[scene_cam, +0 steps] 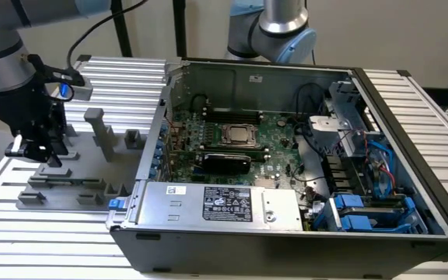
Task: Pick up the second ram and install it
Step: 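Pick up the second ram and move it above second insertion slot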
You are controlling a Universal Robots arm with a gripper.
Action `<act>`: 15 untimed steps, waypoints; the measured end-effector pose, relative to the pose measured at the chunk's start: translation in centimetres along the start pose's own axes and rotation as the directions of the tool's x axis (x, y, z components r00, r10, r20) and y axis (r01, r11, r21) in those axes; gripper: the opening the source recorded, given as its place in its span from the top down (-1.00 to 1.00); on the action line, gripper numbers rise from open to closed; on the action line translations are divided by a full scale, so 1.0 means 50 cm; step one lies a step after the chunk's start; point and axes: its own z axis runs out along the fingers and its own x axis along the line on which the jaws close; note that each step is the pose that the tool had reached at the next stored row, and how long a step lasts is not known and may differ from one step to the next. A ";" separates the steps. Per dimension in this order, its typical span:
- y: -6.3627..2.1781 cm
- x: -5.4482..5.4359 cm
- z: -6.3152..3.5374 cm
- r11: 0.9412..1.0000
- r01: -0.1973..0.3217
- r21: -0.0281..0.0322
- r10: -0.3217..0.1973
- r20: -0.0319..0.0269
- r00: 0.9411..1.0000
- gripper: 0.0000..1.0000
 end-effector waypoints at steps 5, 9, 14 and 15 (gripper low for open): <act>0.000 0.008 0.019 1.000 0.001 0.000 -0.001 0.000 1.000 -1.00; 0.000 0.013 0.033 1.000 0.001 0.000 -0.001 0.000 1.000 -1.00; -0.001 0.016 0.051 1.000 0.001 0.000 -0.001 0.000 1.000 -1.00; -0.001 0.016 0.055 1.000 0.001 0.000 -0.001 0.000 1.000 -1.00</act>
